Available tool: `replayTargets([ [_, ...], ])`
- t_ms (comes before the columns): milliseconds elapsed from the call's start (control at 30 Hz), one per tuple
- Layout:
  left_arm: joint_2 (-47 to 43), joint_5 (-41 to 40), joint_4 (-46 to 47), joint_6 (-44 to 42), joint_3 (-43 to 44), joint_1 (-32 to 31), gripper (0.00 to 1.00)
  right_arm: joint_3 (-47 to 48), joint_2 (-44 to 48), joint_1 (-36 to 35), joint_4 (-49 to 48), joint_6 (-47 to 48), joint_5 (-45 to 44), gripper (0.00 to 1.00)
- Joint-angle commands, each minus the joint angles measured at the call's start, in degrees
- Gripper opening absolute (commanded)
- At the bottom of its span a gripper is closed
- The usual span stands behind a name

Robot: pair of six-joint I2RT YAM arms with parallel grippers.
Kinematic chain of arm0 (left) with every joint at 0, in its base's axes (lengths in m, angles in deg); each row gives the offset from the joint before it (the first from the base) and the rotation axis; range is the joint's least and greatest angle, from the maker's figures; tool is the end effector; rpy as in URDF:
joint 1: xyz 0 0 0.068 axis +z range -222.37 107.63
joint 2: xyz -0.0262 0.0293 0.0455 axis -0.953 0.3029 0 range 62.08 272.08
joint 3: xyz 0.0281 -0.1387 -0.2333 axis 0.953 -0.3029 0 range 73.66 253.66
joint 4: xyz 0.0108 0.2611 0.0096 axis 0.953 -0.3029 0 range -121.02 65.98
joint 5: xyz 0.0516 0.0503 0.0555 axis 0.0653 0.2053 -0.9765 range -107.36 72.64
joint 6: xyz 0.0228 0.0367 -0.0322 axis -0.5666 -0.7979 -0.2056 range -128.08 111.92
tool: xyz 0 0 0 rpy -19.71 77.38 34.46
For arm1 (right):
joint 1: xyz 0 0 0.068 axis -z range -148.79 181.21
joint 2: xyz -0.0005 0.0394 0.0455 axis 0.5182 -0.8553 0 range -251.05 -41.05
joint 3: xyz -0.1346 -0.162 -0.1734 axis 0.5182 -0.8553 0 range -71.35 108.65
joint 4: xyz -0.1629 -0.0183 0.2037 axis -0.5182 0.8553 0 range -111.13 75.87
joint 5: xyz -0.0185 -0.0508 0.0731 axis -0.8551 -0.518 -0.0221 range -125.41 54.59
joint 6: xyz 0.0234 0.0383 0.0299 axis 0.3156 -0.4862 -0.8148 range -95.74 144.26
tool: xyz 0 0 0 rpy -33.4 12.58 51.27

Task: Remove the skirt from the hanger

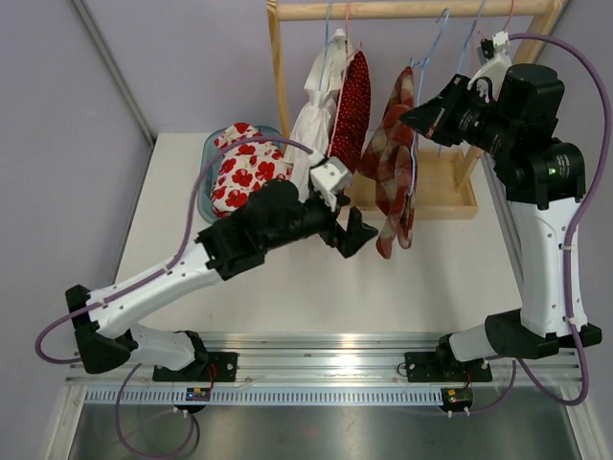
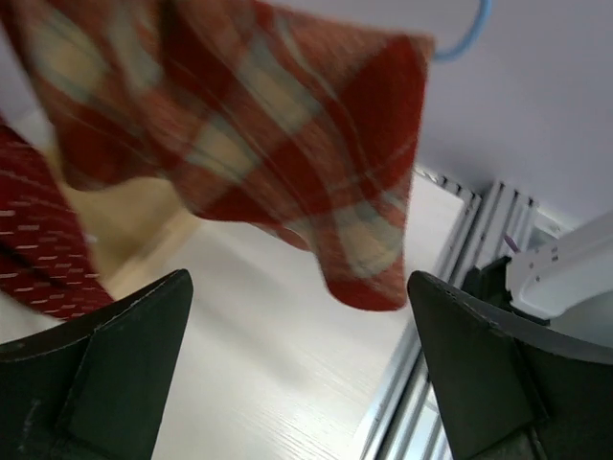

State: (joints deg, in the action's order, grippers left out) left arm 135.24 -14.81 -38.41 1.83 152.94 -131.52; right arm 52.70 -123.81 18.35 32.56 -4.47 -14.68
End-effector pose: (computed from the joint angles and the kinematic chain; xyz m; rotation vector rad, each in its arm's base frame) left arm 0.1469 -0.2492 0.4363 0.7837 1.6268 -0.9186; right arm 0.2273 0.0649 0.5591 -0.0141 1.8526 0.8365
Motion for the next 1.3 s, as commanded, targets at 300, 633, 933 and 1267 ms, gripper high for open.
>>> replayTargets([
  [300,11.82,-9.13,7.80,0.72,6.14,-6.85,0.85,-2.32,5.94,-0.41,-4.83,0.87,1.86,0.00],
  [633,9.73,-13.00,7.18,2.03,-2.43,-8.25,0.00,0.38,5.33,-0.41,-4.56,1.57,0.37,0.00],
  [933,3.47,-14.93,19.39,19.76,-36.28,-15.98,0.00,21.56,-6.52,-0.41,1.85,3.68,-1.66,0.00],
  [1267,-1.71,-20.48,16.33,27.88,-45.45,-25.83,0.00,13.33,-4.86,-0.50,-3.85,2.01,-2.97,0.00],
])
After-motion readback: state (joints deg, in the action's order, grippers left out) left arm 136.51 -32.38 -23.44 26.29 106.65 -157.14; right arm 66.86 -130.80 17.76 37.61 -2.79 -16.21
